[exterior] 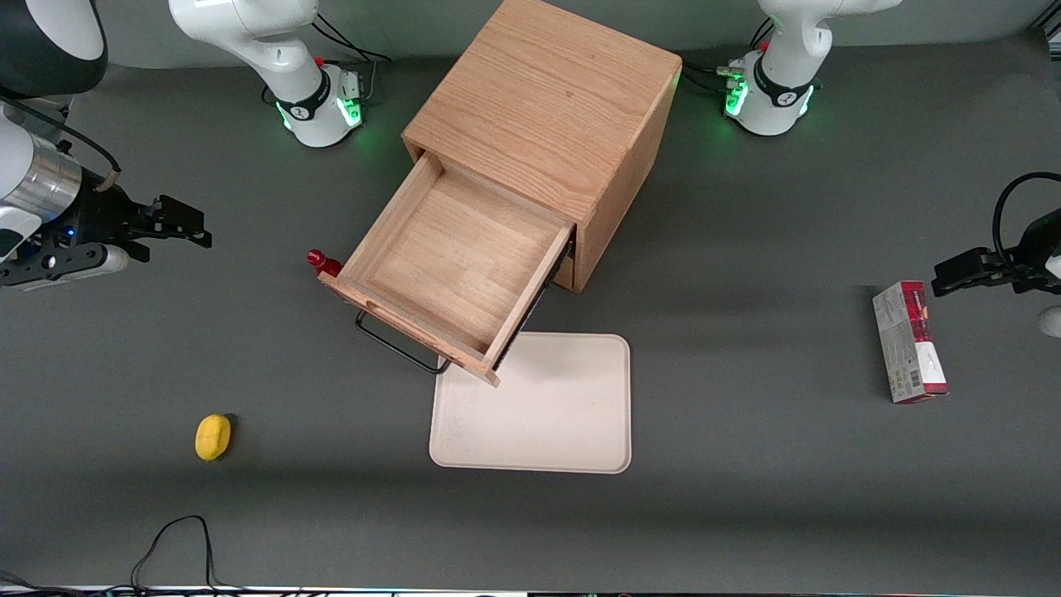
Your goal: Open upper drawer
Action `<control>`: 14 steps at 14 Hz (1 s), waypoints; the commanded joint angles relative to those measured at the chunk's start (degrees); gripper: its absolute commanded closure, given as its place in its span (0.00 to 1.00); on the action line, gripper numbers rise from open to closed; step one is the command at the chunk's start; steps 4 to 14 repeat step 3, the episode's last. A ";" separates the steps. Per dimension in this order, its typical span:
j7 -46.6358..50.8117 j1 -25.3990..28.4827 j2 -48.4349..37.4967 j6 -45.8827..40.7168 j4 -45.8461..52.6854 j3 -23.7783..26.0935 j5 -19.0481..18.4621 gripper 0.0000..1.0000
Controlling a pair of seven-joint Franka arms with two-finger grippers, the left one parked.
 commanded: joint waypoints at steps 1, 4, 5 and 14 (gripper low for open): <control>1.11 -0.29 0.26 0.17 0.97 0.68 -1.29 0.00; 1.46 -0.29 0.43 0.17 1.41 0.68 -1.11 0.00; 1.46 -0.29 0.43 0.17 1.41 0.68 -1.11 0.00; 1.46 -0.29 0.43 0.17 1.41 0.68 -1.11 0.00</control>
